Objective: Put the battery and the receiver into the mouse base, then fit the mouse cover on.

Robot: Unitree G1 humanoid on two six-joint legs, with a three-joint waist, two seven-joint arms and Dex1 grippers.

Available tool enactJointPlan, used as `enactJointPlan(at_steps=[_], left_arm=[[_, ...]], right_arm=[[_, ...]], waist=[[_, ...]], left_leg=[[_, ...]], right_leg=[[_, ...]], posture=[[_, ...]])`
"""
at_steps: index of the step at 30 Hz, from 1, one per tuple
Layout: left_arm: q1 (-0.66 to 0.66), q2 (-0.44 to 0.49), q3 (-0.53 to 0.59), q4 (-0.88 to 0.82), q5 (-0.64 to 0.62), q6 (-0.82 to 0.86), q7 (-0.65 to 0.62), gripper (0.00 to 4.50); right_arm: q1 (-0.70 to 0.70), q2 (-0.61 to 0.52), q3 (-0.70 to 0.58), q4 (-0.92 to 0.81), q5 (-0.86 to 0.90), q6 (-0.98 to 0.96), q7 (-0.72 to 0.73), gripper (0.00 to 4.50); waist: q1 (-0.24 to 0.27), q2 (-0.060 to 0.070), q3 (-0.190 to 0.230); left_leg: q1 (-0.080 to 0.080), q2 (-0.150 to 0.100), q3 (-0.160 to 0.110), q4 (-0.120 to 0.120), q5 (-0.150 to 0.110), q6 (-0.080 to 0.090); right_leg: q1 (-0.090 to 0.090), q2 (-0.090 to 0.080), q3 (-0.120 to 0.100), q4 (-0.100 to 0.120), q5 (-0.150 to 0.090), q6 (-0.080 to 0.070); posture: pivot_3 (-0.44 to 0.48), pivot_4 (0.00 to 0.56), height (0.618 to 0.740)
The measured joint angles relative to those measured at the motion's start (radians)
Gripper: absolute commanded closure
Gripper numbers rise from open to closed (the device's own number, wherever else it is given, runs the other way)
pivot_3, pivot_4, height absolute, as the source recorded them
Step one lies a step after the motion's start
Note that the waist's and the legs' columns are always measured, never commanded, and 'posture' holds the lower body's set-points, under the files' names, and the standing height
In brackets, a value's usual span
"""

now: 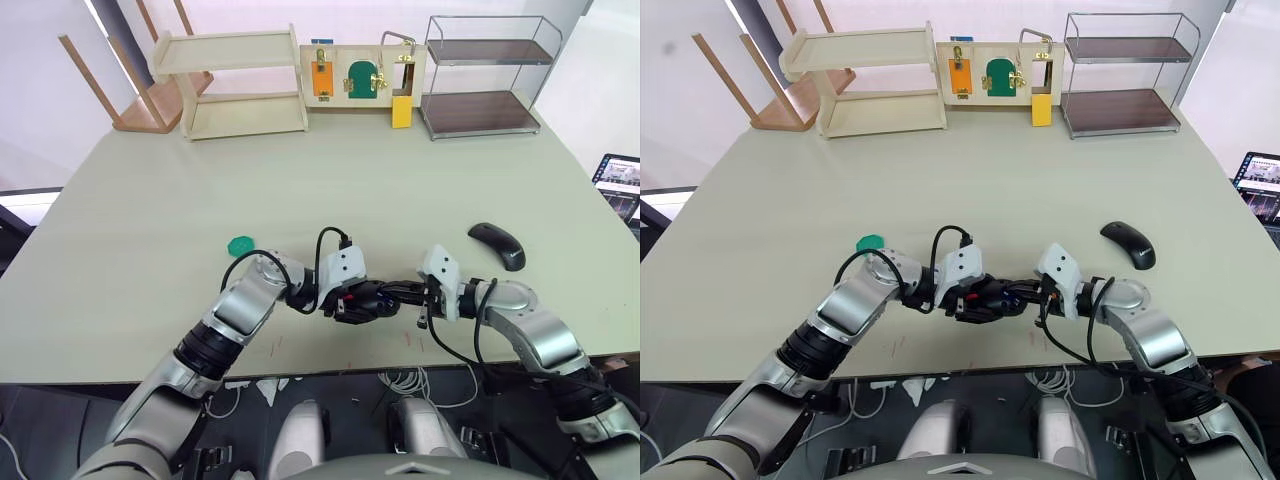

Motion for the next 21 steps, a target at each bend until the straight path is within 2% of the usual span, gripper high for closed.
enactJointPlan(at_steps=[6,18,21], left_arm=[[-0.006,-0.001,0.0,0.0,-0.001,-0.005,-0.002,1.51],[-0.007,0.001,0.011,-0.005,-0.003,-0.018,-0.015,1.51],[-0.007,0.002,0.011,-0.007,-0.004,-0.02,-0.017,1.51]], right_arm=[[0.025,0.021,-0.041,0.033,0.024,-0.099,0.02,4.48],[0.124,-0.022,-0.153,-0.042,0.128,-0.113,0.08,4.48],[0.169,0.001,-0.229,-0.044,0.16,-0.216,0.095,4.48]], waist=[[0.002,0.003,0.007],[0.003,0.006,0.021],[0.004,0.006,0.021]], left_leg=[[-0.002,0.0,0.0,0.0,0.0,0.0],[-0.005,0.0,0.0,0.0,0.0,0.0],[-0.006,0.0,0.0,0.0,0.0,0.0]], right_leg=[[-0.001,0.0,0.0,0.0,0.0,0.0],[-0.004,0.0,0.0,0.0,0.0,0.0],[-0.005,0.0,0.0,0.0,0.0,0.0]], posture=[[0.0,0.15,0.74],[0.0,0.15,0.74],[0.0,0.15,0.74]])
